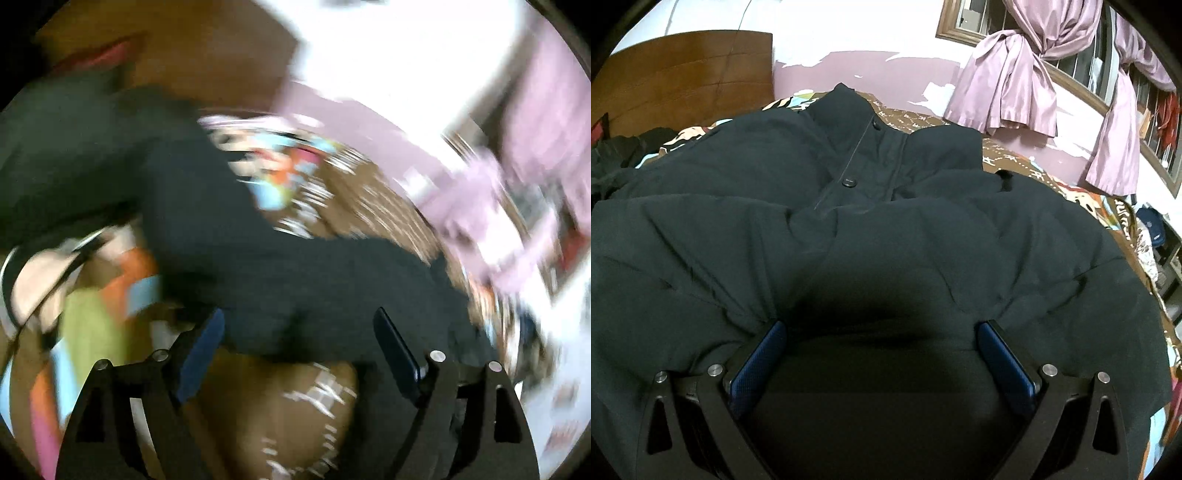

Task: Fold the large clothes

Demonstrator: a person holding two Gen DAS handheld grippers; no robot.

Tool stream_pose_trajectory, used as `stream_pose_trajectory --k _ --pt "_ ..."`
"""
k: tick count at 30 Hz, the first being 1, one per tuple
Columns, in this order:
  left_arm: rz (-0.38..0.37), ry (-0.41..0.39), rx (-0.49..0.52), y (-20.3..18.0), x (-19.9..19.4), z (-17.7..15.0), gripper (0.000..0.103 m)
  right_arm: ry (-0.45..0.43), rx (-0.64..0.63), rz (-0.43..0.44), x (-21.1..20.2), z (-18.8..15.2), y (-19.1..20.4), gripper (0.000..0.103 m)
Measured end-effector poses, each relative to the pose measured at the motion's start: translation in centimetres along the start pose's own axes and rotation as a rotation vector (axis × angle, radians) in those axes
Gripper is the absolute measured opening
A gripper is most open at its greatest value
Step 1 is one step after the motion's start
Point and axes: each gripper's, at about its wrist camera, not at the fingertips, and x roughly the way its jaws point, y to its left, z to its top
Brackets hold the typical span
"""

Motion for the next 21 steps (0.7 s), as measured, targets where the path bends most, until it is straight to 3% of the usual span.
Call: stream_pose_trajectory --k 1,4,8,11,15,17,21 --pt "0.017 -0.021 -0.103 2.3 0.1 0.7 0.079 0.004 0.013 -0.008 -0.3 0.3 -0.2 0.103" --pt "0.059 -0.061 -0.257 6.5 0.9 1.9 0.079 -0.057 0.088 -0.043 -2.7 2.2 -0.2 0.103" --pt "0.056 -0.052 -0.381 10.1 2.4 2.3 0.078 -0.131 0.099 0.111 -5.1 5.3 2.0 0.103" --pt "0.013 -0.055 -0.375 10.8 2.9 2.0 0.079 -0.123 0.050 0.198 -4.9 6.0 4.8 0.103" --pt "-0.106 -0.033 -0.394 11.4 3.1 2.3 0.078 -0.064 -0.056 0.276 -3.2 3.8 9.0 0.103" --pt "-0.112 -0.018 -0.376 11.6 3.2 2.6 0.079 -0.070 -0.056 0.264 -2.5 2.4 9.5 0.103" --pt "-0.086 0.005 -0.331 11.7 3.6 2.0 0.078 -0.068 0.008 0.329 -1.7 2.1 8.2 0.103"
